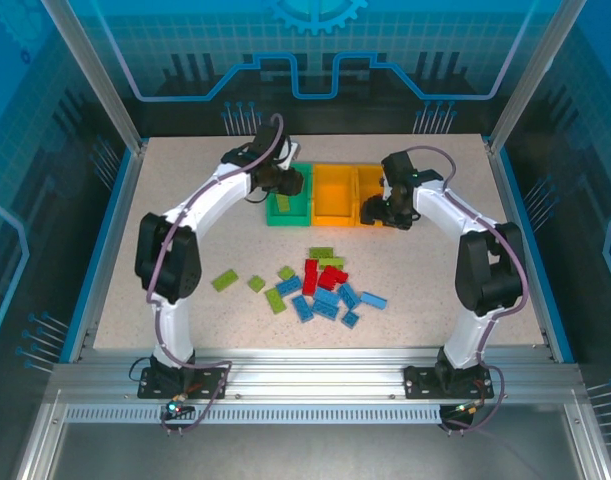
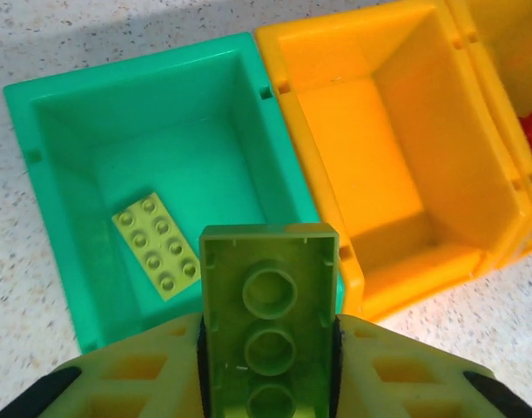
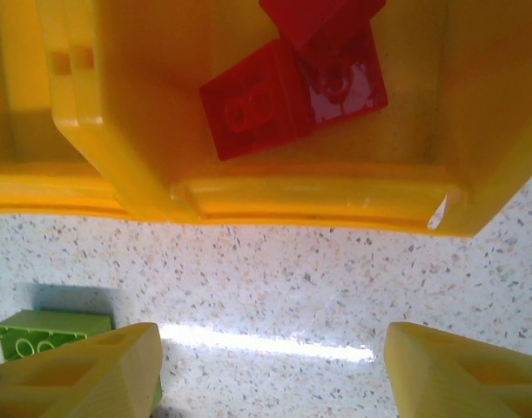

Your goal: Sort the legos into containers by color

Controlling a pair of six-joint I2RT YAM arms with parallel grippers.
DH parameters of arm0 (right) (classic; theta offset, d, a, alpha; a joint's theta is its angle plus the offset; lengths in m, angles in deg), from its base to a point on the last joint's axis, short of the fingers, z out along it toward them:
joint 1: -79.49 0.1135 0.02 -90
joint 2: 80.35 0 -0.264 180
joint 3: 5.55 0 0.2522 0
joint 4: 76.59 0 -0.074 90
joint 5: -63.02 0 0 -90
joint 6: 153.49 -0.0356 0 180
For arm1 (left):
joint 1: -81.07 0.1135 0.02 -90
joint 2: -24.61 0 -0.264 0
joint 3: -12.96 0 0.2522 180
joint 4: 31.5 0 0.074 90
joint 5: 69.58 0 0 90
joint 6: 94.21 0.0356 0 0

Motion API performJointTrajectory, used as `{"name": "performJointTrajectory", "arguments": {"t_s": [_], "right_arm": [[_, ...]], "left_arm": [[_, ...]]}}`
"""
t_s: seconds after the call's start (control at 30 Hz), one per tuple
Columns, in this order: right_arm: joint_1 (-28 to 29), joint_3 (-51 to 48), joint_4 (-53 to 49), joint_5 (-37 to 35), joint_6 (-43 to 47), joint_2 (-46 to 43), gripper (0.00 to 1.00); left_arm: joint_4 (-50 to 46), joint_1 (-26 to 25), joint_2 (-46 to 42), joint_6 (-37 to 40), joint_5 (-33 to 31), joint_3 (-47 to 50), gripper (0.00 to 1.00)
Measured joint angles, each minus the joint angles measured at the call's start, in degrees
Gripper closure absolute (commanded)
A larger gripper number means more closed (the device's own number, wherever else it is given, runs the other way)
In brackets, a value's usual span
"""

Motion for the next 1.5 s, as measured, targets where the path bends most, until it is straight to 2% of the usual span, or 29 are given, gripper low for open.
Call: {"name": "performJointTrajectory", "arguments": {"t_s": [0.13, 0.2, 0.37, 0.47, 0.57, 0.83, 1.07, 1.5], "right_arm": [[3.8, -2.0, -0.2, 0.5, 3.9, -1.4, 0.32], [7.3, -2.8, 0.1, 0.7, 5.9, -1.7, 0.32], [14.4, -7.0, 1.6, 1.6, 10.3, -2.4, 0.38], [16.0, -8.3, 1.7, 1.6, 12.5, -2.6, 0.39], [16.9, -8.3, 1.8, 1.2, 14.3, -2.6, 0.41], [19.4, -10.8, 1.9, 0.9, 18.9, -3.6, 0.41], [21.4, -10.8, 1.8, 0.9, 21.4, -2.9, 0.42], [21.7, -10.4, 0.5, -0.6, 24.0, -0.6, 0.46]], "left_arm": [[-2.4, 0.3, 5.4, -2.8, 1.5, -4.1, 0.56], [-3.3, 0.5, 6.2, -4.1, 2.2, -4.4, 0.48], [-4.9, 0.9, 6.2, -6.0, 3.0, -4.9, 0.31], [-4.3, 0.9, 5.4, -7.0, 3.3, -3.7, 0.22], [-3.1, 1.0, 1.5, -8.1, 3.6, 1.3, 0.13], [1.0, 4.0, -12.5, -10.1, 4.9, 17.0, 0.04], [3.2, 6.8, -18.1, -11.5, 5.4, 28.5, 0.03], [5.5, 7.5, -22.9, -12.9, 5.8, 34.4, 0.03]]}}
